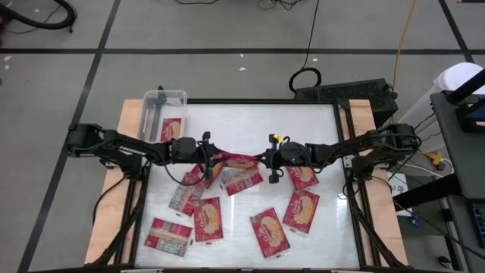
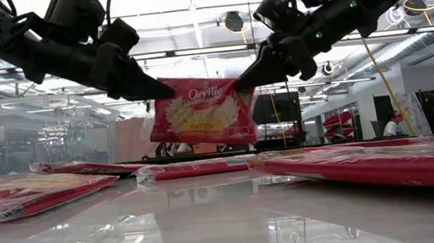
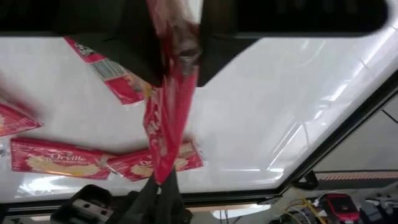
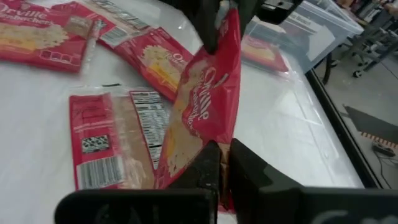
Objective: Sort popcorn bags into baskets
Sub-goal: Stack the red popcorn pack into the bin
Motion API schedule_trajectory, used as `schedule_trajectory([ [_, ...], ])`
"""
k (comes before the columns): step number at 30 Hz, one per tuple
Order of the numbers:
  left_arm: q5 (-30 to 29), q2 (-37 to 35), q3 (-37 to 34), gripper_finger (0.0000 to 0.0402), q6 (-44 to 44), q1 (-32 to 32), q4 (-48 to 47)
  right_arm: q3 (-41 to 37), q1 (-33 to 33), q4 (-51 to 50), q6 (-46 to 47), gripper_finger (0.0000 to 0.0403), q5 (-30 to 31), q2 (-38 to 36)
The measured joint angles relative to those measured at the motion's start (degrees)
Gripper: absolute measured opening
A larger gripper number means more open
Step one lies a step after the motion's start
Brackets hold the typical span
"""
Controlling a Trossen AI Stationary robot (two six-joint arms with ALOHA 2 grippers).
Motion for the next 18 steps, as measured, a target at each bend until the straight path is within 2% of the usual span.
schedule_trajectory([
  [4, 0.0, -0.1, 0.0, 0.0018, 0.0, 0.2, 1.4, 0.0, 0.0, 0.0, 1.2, 0.0014, 0.7, 0.0],
  [11, -0.8, -5.3, 0.0, 0.002, 0.2, 0.2, -0.3, 0.0, 0.4, -0.4, 12.9, 0.0076, 9.3, 0.0],
  [15, -3.3, -11.7, 0.0, 0.0012, 0.6, 0.2, -4.8, 0.0, 1.0, -0.5, 16.7, 0.0129, 15.8, 0.0],
  [18, -6.9, -17.1, 0.0, 0.0014, 1.5, 0.2, -8.8, 0.0, 1.1, 0.0, 19.9, 0.0165, 18.2, 0.0],
])
